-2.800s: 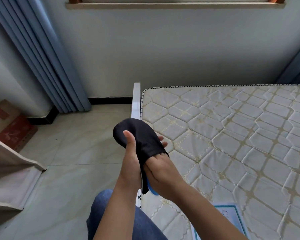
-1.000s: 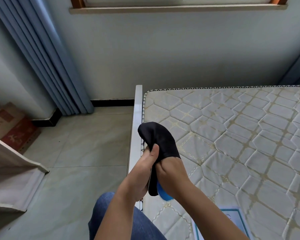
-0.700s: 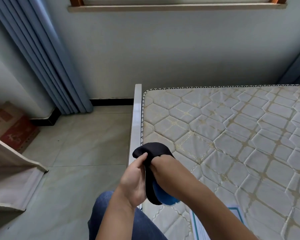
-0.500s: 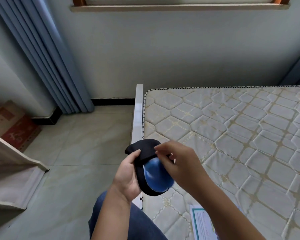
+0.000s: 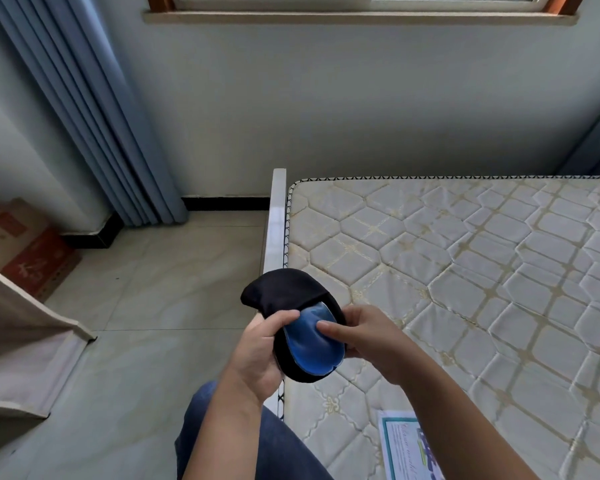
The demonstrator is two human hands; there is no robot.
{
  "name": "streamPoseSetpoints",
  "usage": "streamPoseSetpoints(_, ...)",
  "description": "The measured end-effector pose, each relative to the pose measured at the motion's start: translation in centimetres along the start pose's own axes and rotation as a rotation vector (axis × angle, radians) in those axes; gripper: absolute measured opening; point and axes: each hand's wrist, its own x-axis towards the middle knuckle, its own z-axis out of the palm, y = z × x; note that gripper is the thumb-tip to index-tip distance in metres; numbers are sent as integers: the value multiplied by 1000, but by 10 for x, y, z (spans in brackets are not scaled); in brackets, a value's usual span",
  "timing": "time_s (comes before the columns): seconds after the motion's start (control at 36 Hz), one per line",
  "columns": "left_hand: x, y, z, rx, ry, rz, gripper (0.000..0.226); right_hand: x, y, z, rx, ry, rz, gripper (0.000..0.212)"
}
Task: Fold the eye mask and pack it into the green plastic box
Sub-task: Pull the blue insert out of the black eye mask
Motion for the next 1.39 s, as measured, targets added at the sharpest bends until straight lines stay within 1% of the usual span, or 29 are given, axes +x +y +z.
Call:
streamPoseSetpoints(0.08,-1,-2,-2,22,-93,48,49,4,2,1,30,52,-6,8)
streamPoseSetpoints(0.17,-2,-1,-2,28,-173,59,48,6,5,3,67,84,-11,6)
streamPoseSetpoints(0.31,-5,-2,-1,31,-209,84,55,8,9,5,-1,167,-9,18)
streamPoseSetpoints(0.42,-4,-3,1,10,-186,102,54,7,7,6,42,140,-4,13)
streamPoseSetpoints(0.58,-2,-5,-2,-11,-108,151,49,-1,3,0,103,-78,15,23)
streamPoseSetpoints(0.67,0,-5,-2,-47,-95,174,52,-2,3,0,92,-72,-16,17)
streamPoseSetpoints(0.72,-1,-4,-1,-69,-108,180,55,-1,4,2,102,-54,-40,11)
streamPoseSetpoints(0.81,-2,-3,0,-78,-141,173,59,2,5,5,112,-24,-58,8)
streamPoseSetpoints(0.94,-4,-5,1,-72,-151,162,66,4,7,6,97,25,-50,10)
streamPoseSetpoints(1.03,-3,-6,2,-93,-134,166,65,3,7,7,128,30,-23,9)
streamPoseSetpoints(1.11,-2,-8,3,-119,-117,168,65,2,6,7,93,53,-24,11)
streamPoseSetpoints(1.19,-1,-8,4,-138,-104,174,62,0,5,6,95,17,-18,13)
streamPoseSetpoints(1.28,0,-7,3,-172,-91,188,56,-3,4,4,111,-61,-38,9)
streamPoseSetpoints(1.39,2,-5,0,-222,-74,192,57,-3,5,2,96,-81,-43,6)
